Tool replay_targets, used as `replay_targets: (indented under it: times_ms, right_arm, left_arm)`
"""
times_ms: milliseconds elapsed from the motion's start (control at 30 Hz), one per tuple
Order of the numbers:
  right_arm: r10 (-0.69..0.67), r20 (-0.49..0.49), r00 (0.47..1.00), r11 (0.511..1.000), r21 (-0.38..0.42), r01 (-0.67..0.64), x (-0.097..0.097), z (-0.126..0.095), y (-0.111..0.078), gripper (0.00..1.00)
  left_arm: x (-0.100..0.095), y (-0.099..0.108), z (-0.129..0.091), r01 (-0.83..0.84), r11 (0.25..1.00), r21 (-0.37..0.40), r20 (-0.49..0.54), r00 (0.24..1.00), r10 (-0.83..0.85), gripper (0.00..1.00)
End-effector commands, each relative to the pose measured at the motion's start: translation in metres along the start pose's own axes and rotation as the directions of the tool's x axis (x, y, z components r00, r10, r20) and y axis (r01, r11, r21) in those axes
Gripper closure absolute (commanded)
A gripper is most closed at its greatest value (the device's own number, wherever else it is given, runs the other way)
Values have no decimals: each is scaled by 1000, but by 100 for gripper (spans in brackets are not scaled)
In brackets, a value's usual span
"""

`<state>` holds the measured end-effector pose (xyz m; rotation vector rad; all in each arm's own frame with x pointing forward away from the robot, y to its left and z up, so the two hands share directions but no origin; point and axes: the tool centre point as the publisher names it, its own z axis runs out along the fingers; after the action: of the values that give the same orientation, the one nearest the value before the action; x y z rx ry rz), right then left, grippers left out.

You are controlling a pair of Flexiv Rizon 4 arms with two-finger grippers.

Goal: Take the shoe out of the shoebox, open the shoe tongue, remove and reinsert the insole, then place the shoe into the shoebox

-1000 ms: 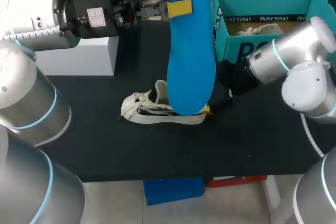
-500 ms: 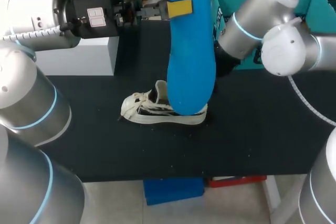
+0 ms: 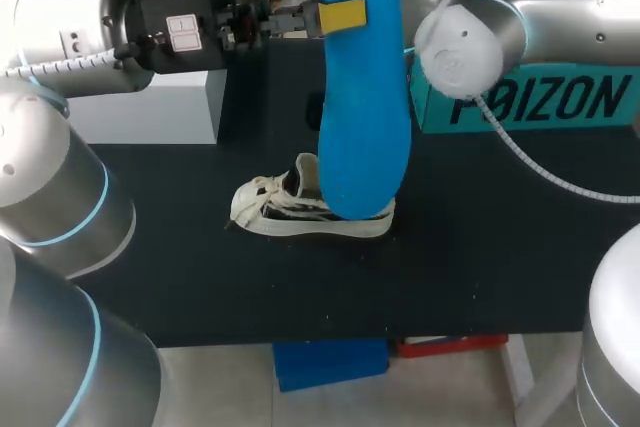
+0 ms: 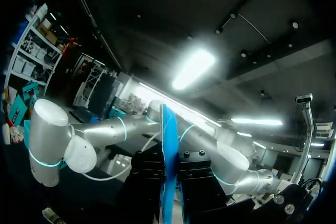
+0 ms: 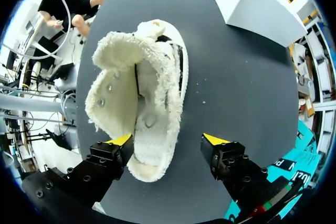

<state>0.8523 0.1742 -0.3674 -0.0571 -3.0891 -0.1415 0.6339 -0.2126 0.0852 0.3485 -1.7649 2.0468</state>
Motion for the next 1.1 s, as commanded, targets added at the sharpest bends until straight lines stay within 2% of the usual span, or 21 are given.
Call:
replay_targets:
  times_ms: [33,133,267,367,467,533,733,767,800,1100]
  right_arm:
    - [5,-5,1000,909,418,-2,-6,10,13,23]
    - [8,-2,1000,912,410,-7,-7,13,16,25]
    - [21,4,1000,919,393,-21,-10,18,17,33]
    - [39,0,999,930,366,-36,-10,24,17,34]
    - [53,-3,999,941,334,-49,-9,29,17,44]
    - [63,-2,998,950,305,-59,-9,31,17,46]
    - [90,-6,996,964,250,-86,-9,36,17,67]
    - [98,-9,995,966,242,-93,-9,37,17,77]
    - [101,-17,995,969,228,-95,-10,39,17,100]
    - [101,-17,995,969,228,-95,-10,39,17,100]
  left_arm:
    - [1,0,0,1,1000,-2,5,1000,-1,100]
    - [1,0,0,1,1000,-2,5,1000,-1,100]
    - [1,0,0,1,1000,-2,5,1000,-1,100]
    - [1,0,0,1,1000,-2,5,1000,-1,100]
    - [1,0,0,1,1000,-2,5,1000,-1,100]
    - [1,0,0,1,1000,-2,5,1000,-1,100]
    - [1,0,0,1,1000,-2,5,1000,-1,100]
    - [1,0,0,1,1000,-2,5,1000,-1,100]
    - [1,0,0,1,1000,-2,5,1000,-1,100]
    - [1,0,0,1,1000,-2,5,1000,-1,100]
